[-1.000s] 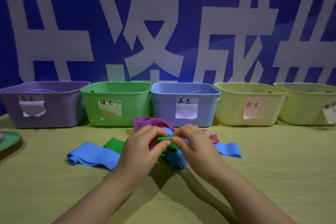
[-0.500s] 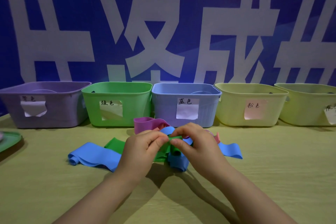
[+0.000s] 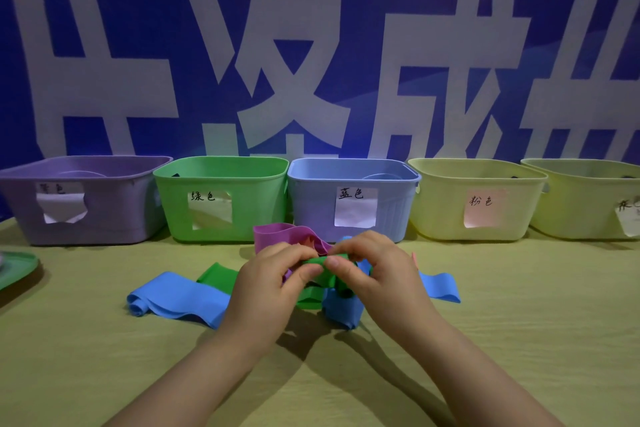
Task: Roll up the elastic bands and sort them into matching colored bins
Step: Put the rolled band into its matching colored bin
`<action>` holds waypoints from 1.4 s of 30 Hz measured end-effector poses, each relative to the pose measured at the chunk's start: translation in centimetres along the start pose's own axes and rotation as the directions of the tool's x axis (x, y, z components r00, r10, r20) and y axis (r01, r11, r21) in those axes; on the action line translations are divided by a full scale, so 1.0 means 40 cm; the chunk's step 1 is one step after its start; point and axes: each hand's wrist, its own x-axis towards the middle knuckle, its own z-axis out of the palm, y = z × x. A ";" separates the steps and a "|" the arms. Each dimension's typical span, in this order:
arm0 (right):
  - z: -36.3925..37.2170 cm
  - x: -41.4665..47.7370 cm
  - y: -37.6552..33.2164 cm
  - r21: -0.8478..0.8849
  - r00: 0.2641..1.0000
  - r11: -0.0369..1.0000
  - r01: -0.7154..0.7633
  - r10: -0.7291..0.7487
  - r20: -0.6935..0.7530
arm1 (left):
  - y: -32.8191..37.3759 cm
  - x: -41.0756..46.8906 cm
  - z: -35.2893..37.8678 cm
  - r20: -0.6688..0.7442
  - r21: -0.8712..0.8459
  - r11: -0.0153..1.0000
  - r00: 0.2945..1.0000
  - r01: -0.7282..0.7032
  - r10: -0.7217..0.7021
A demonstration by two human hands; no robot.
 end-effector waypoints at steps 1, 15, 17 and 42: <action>-0.003 -0.001 -0.005 -0.014 1.000 1.000 0.008 -0.008 0.013 | -0.003 0.000 -0.001 -0.002 -0.001 1.000 1.000 0.000 0.000; 0.015 -0.003 0.013 0.115 0.999 0.993 -0.035 0.034 0.010 | 0.008 -0.005 -0.002 0.025 0.052 0.998 0.999 -0.026 0.025; 0.014 -0.003 0.016 0.110 1.000 0.994 -0.024 0.025 -0.003 | 0.006 -0.003 -0.002 0.048 0.035 0.998 0.998 -0.049 0.048; 0.023 0.002 0.015 0.048 0.994 0.993 0.106 -0.106 -0.004 | 0.002 0.003 -0.009 0.075 0.102 0.983 0.986 -0.156 0.148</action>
